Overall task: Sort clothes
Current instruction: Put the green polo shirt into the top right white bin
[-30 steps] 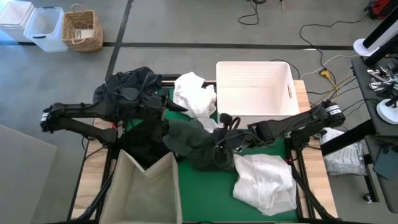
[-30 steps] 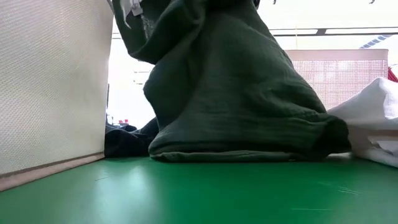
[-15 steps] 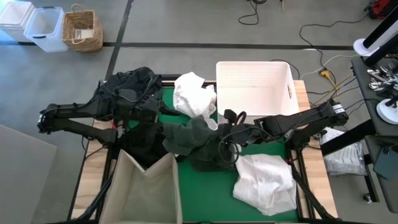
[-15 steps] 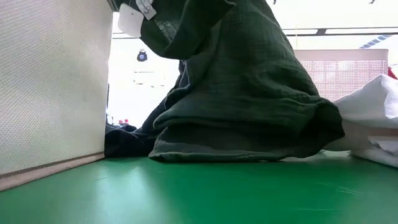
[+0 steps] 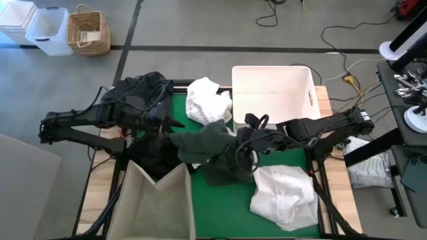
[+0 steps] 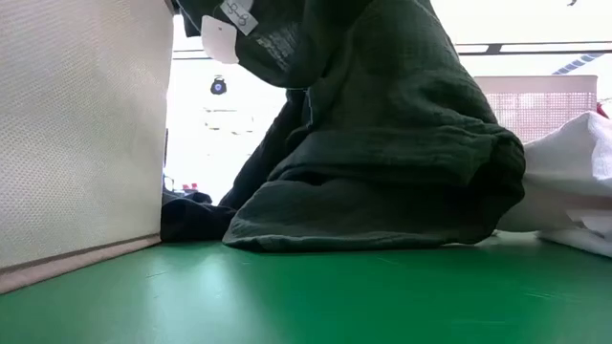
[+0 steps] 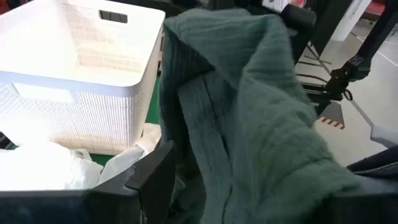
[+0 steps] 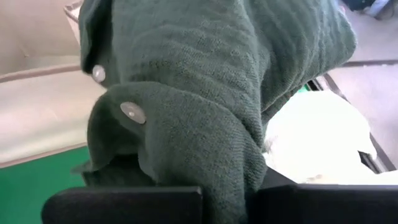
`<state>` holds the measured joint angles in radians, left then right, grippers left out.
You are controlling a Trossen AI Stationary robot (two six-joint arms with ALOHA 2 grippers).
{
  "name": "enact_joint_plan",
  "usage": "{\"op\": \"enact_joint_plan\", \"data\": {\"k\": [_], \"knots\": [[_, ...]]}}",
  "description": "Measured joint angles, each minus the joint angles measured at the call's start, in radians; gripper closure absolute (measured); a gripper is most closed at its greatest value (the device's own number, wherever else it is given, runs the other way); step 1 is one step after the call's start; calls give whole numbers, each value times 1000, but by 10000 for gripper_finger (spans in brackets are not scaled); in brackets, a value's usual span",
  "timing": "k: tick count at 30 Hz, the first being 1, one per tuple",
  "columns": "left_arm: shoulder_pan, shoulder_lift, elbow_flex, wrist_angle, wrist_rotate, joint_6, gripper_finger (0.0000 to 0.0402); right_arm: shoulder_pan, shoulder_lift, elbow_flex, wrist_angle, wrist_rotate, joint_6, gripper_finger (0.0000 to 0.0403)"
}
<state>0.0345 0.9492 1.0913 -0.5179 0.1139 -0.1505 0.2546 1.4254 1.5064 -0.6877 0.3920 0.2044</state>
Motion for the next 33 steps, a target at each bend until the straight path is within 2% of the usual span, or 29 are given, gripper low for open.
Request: {"op": "enact_joint_plan", "data": {"k": [8,15,29,33], "knots": [[0,-5,80,-102,0,2,188,0,0,8,-93,0,63,390],[0,8,151,-259,0,5,188,0,0,8,-132,0,89,390],[0,1,152,-280,-2,6,188,0,-7,8,-105,-1,93,390],[-1,2,152,-280,-37,11,188,0,-16,45,-95,-9,81,390]]}}
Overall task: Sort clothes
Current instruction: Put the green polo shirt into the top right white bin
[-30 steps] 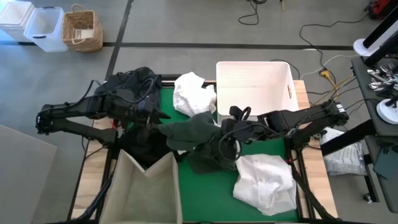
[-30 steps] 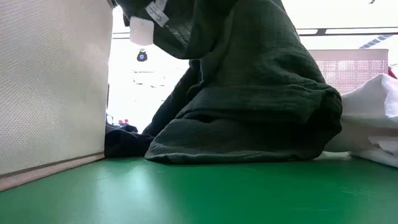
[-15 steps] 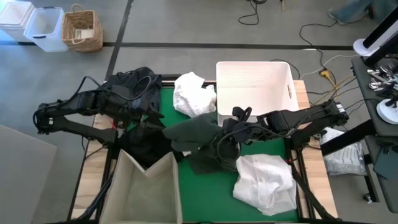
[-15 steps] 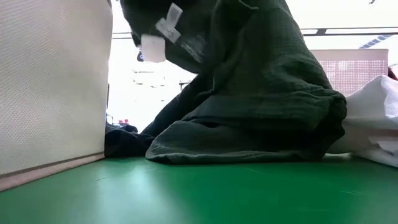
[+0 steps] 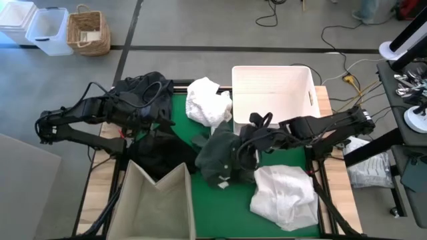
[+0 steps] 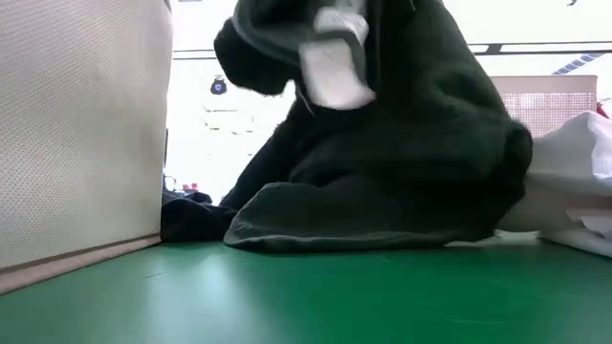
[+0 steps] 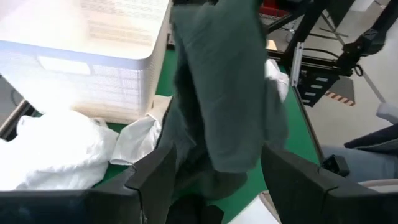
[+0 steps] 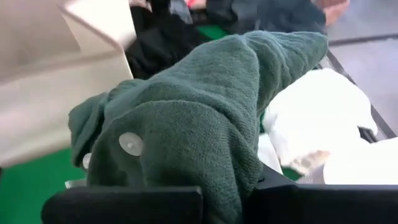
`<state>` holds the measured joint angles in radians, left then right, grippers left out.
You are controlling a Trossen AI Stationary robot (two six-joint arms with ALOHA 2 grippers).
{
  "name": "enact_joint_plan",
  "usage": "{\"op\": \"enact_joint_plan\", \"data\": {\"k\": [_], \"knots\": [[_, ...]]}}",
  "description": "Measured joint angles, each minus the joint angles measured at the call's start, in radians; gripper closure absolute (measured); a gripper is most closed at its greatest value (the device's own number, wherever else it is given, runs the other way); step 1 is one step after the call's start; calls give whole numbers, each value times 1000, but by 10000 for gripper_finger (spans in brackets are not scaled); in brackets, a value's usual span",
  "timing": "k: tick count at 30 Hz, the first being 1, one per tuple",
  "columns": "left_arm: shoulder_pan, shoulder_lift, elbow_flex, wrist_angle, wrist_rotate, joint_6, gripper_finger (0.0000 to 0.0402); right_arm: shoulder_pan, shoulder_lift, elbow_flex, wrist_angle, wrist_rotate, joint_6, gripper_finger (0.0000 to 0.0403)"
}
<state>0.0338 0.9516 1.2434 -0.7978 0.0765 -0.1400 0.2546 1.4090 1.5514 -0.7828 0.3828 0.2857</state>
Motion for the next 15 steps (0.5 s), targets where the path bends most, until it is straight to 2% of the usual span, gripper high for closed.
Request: {"op": "enact_joint_plan", "data": {"k": [4,15], "knots": [[0,-1,-2,-2,-37,0,188,4,-1,72,4,-20,-38,390],[1,-1,-19,-3,-41,1,188,5,-1,247,6,-46,-144,390]]}}
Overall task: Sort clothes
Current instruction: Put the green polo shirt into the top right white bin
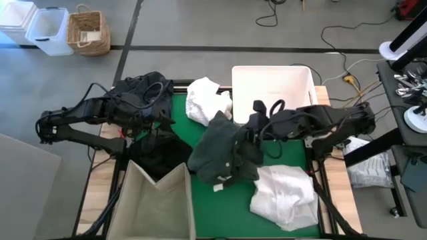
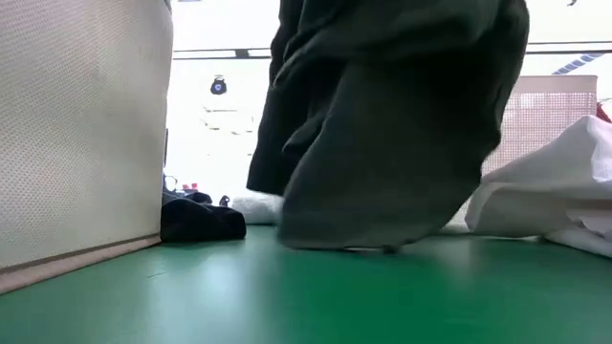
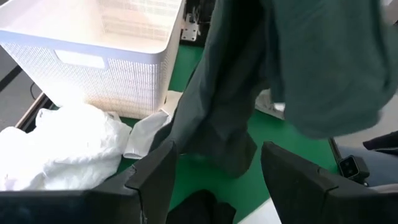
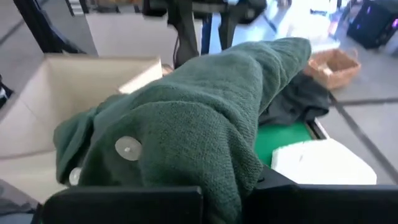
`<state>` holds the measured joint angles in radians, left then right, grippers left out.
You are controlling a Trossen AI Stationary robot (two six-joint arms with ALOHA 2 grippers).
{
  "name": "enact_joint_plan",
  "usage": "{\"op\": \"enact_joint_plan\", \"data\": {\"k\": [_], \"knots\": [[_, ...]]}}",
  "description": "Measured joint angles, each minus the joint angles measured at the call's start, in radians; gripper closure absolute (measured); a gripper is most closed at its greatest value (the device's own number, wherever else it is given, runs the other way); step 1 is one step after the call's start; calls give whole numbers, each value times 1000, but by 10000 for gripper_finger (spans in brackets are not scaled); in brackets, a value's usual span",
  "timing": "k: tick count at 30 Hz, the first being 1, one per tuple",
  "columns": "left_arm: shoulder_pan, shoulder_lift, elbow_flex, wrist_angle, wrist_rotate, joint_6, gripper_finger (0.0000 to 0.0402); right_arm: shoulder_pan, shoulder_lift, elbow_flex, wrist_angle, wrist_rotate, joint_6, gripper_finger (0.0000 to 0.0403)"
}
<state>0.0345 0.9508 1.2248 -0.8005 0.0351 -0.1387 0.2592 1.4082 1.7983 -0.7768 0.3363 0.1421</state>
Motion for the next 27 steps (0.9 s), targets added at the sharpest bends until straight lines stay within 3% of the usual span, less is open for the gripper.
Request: {"op": "enact_joint_plan", "data": {"k": [12,27], "knots": [[0,3,-4,0,-1,0,188,0,0,162,15,0,-76,390],[0,3,-4,0,-1,6,188,-3,3,238,143,-1,-134,390]]}}
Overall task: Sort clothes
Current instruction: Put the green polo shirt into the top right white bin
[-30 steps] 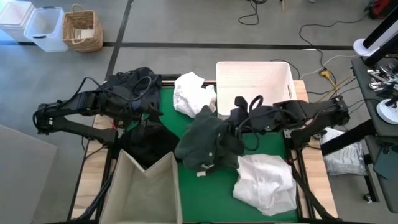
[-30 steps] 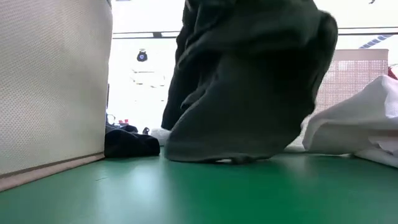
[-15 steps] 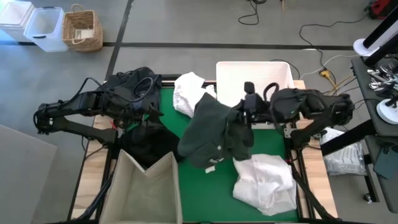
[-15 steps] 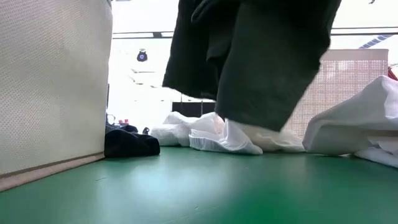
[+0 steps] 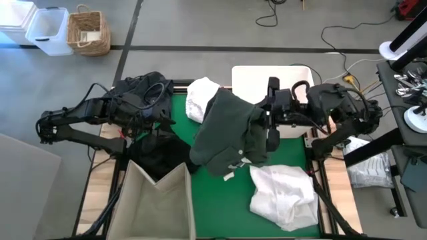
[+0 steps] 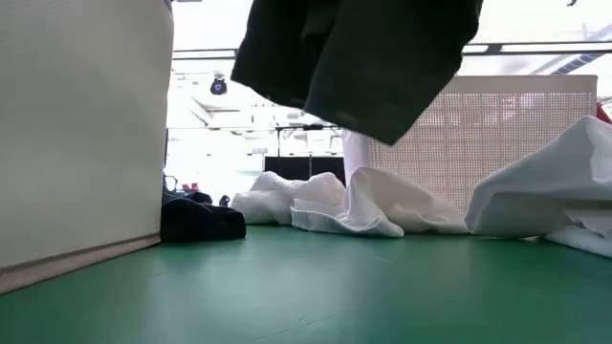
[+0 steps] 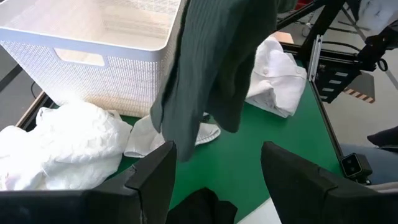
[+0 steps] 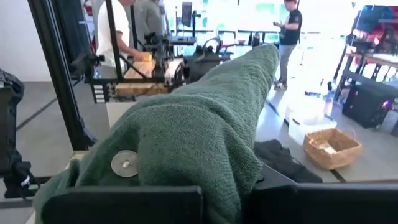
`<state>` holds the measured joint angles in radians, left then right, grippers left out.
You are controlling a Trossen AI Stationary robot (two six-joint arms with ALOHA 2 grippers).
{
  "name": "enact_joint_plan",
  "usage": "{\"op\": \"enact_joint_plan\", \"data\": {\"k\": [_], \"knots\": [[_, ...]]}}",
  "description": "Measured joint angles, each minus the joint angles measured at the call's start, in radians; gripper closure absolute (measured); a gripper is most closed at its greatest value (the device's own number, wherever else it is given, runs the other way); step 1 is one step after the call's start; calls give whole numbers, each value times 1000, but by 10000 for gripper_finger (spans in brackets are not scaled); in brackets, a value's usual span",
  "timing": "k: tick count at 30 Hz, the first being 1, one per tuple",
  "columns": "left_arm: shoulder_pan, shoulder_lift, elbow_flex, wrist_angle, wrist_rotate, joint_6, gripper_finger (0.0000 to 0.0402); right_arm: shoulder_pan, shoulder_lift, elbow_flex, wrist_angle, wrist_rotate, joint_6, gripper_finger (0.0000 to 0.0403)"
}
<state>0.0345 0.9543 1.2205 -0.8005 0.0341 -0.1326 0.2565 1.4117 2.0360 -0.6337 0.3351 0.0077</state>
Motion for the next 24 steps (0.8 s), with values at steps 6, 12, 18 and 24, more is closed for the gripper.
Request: {"op": "enact_joint_plan", "data": {"k": [6,12,18,24], "knots": [[0,0,0,0,0,0,188,0,0,15,48,0,-37,390],[0,3,0,0,0,0,188,-2,0,27,100,1,-82,390],[0,8,0,0,0,0,188,-15,5,63,136,5,-133,390],[0,9,0,-1,0,0,188,-63,5,94,153,5,-158,390]]}}
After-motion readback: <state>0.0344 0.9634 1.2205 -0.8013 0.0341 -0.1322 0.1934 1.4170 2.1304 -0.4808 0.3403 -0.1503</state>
